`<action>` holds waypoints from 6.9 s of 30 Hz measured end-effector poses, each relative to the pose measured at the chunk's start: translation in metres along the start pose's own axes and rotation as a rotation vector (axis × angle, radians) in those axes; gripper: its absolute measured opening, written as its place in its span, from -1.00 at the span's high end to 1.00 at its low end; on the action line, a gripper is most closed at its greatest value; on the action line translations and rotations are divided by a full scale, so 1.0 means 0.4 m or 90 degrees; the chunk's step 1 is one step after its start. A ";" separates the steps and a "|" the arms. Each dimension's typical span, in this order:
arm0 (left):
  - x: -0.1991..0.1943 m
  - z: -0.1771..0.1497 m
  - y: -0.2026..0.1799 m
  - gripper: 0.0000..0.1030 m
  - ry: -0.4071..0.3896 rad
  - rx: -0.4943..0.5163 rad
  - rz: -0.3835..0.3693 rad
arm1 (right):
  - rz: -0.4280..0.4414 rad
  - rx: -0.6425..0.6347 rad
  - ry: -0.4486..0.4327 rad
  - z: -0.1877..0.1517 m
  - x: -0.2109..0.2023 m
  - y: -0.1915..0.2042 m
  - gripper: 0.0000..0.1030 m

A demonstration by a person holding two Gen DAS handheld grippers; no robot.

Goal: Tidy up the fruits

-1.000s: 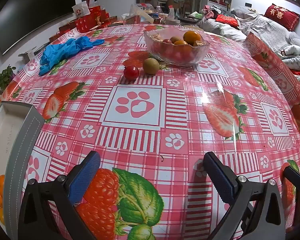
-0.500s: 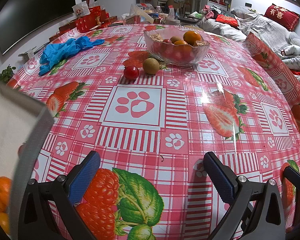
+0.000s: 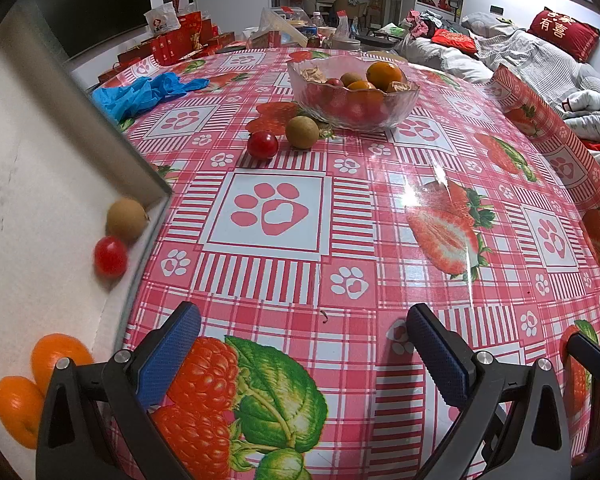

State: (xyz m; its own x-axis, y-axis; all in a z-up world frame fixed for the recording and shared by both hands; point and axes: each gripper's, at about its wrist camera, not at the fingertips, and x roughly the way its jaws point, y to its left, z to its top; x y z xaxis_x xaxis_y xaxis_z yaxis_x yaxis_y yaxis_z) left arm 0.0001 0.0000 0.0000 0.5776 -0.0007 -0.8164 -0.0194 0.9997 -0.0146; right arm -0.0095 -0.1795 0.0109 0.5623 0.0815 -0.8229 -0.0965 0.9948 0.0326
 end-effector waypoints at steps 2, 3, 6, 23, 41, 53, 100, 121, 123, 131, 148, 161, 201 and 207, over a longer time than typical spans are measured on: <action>0.000 0.000 0.000 -1.00 0.000 0.000 0.000 | 0.000 0.000 0.000 0.000 0.000 0.000 -1.00; 0.000 0.000 0.000 -1.00 0.000 0.000 0.000 | 0.000 0.000 0.000 0.000 0.000 0.000 -1.00; 0.000 0.000 0.000 -1.00 0.000 0.000 0.000 | 0.000 0.000 0.000 0.000 0.000 0.000 -1.00; 0.000 0.000 0.001 -1.00 0.000 0.000 0.000 | -0.001 -0.001 0.000 0.000 0.000 0.000 -1.00; 0.000 0.000 0.001 -1.00 0.000 0.000 0.000 | -0.001 -0.002 0.000 0.000 0.000 0.001 -1.00; 0.000 0.000 0.001 -1.00 0.000 0.000 0.000 | -0.001 -0.003 0.000 0.000 0.000 0.000 -1.00; -0.175 -0.028 0.035 -1.00 -0.045 0.024 0.018 | -0.002 -0.004 -0.001 -0.001 0.001 0.000 -1.00; -0.182 -0.261 0.105 -1.00 0.040 -0.011 0.004 | -0.002 -0.006 -0.001 0.000 0.001 0.000 -1.00; -0.186 -0.272 0.104 -1.00 0.033 -0.023 0.013 | -0.002 -0.005 -0.002 0.000 0.000 0.000 -1.00; -0.182 -0.254 0.101 -1.00 0.072 -0.030 0.022 | -0.002 -0.006 -0.002 0.000 0.000 0.000 -1.00; -0.179 -0.203 0.030 -0.22 0.062 0.023 -0.012 | -0.004 -0.007 -0.002 -0.001 0.001 0.001 -1.00; -0.237 -0.229 0.087 0.18 0.051 0.012 -0.044 | -0.003 -0.009 0.011 -0.007 -0.005 0.009 -1.00; -0.395 -0.216 0.505 0.18 -0.037 -0.109 0.046 | 0.214 -0.230 0.059 0.062 -0.158 0.469 0.41; -0.422 -0.193 0.588 0.18 -0.054 -0.123 0.084 | 0.258 -0.251 0.039 0.123 -0.212 0.561 0.41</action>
State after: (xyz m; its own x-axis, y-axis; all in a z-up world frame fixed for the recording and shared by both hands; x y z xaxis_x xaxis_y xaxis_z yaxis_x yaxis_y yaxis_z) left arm -0.1649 0.2335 0.0897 0.6263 0.1406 -0.7668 -0.2510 0.9676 -0.0276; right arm -0.0386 0.0400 0.1158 0.3690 0.4372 -0.8202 -0.6006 0.7856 0.1486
